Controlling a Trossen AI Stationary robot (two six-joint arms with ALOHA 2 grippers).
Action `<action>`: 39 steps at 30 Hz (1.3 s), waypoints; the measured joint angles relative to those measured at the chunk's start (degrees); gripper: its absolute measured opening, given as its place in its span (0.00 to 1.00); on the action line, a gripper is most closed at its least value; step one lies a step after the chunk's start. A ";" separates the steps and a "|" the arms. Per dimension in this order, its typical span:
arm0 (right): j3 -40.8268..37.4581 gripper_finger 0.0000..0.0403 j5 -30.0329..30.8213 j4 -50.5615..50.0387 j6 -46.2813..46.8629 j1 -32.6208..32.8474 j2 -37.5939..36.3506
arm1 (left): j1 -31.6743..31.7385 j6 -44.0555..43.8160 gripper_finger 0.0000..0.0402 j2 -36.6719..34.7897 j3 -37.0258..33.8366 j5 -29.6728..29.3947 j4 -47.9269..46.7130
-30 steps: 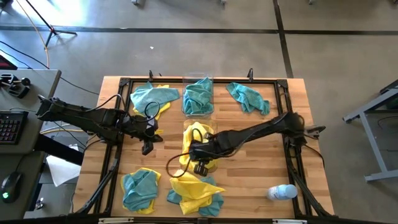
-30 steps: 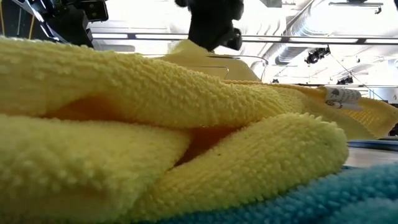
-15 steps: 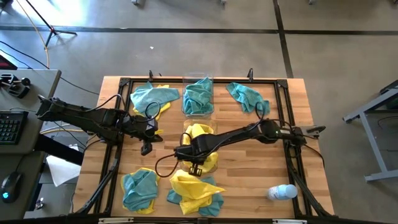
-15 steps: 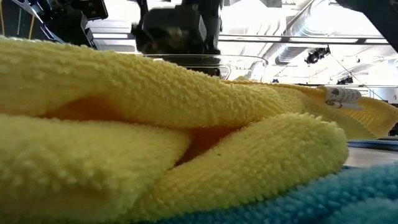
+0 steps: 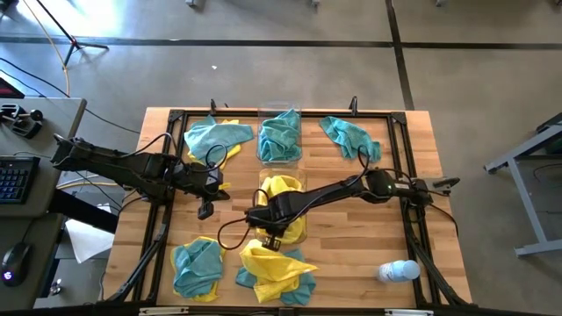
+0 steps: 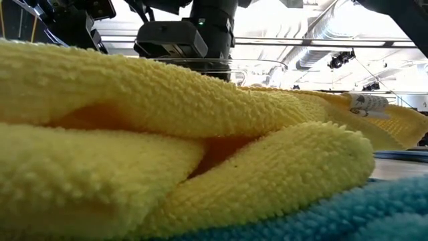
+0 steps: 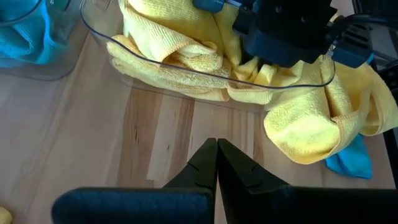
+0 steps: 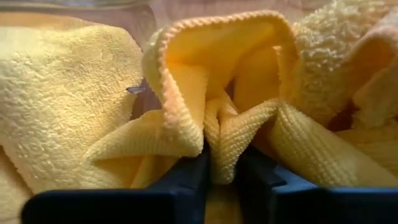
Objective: Sort microfiber towel by color & place in baskets
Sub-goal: Put the yellow towel into the bottom transparent bin
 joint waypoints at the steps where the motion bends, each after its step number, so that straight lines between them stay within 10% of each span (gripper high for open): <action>1: 0.00 0.20 -0.08 -0.16 0.68 0.00 -0.13 | 0.02 0.00 0.00 -0.01 0.00 0.00 0.01; 16: 0.04 0.37 5.51 -0.81 6.41 0.51 -11.55 | 0.02 -0.07 0.00 0.00 0.00 -0.02 0.19; 27: -1.93 0.02 18.92 -9.73 1.67 4.51 -16.94 | -0.05 -6.10 0.00 -0.01 0.00 -0.02 0.50; 39: -40.87 0.01 23.47 12.33 10.66 10.95 -43.88 | -9.34 -24.05 0.00 5.94 7.11 -10.08 -0.50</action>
